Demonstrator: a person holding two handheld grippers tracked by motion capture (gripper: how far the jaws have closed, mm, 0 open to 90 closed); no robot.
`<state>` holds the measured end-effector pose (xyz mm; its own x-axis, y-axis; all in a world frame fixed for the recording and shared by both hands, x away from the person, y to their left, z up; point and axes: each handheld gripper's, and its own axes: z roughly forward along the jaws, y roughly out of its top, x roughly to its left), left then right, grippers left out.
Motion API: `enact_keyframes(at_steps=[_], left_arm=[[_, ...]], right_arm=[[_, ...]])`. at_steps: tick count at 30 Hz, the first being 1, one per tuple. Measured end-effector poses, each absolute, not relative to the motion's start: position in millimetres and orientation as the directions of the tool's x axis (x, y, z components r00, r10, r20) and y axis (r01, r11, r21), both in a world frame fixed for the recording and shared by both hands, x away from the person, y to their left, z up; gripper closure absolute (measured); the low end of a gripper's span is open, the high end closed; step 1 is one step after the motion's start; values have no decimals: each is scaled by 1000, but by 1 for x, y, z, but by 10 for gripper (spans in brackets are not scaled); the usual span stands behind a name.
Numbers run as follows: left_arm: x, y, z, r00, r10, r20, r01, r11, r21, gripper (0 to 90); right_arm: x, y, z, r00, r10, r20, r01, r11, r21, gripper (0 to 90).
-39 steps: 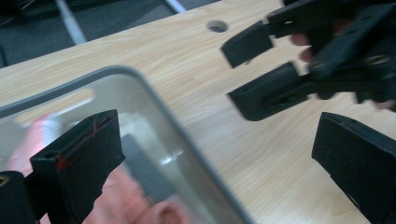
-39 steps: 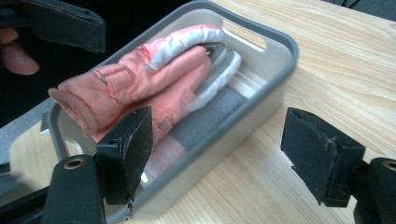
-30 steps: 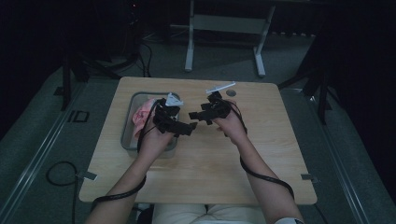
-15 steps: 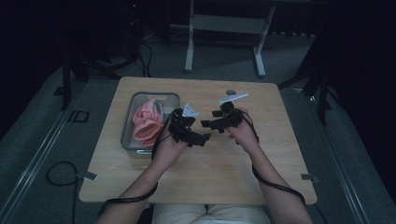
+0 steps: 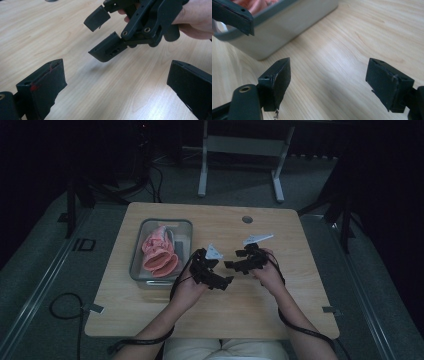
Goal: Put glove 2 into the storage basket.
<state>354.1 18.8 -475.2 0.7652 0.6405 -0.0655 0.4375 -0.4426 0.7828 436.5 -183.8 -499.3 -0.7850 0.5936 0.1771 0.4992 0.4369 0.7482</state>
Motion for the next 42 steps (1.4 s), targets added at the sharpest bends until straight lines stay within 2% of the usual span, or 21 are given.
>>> enact_keyframes(at_steps=[18,26,29,39,42], left_arm=[[342,0,-518,828,556,-71,406,-508,760,12],[337,-2,-531,834,545,-80,398,-496,772,12],[334,-3,-534,829,558,-41,376,-503,778,12],[331,-1,-547,826,563,-32,371,-499,783,11],[330,-2,-551,830,555,-52,381,-498,779,11]], right_arm=[[420,-220,-535,-761,635,129,488,431,759,178],[407,-230,-546,-768,632,104,462,435,773,154],[403,-233,-551,-772,628,98,455,438,776,150],[398,-239,-560,-769,634,84,445,437,782,143],[398,-240,-560,-767,637,77,439,434,787,143]])
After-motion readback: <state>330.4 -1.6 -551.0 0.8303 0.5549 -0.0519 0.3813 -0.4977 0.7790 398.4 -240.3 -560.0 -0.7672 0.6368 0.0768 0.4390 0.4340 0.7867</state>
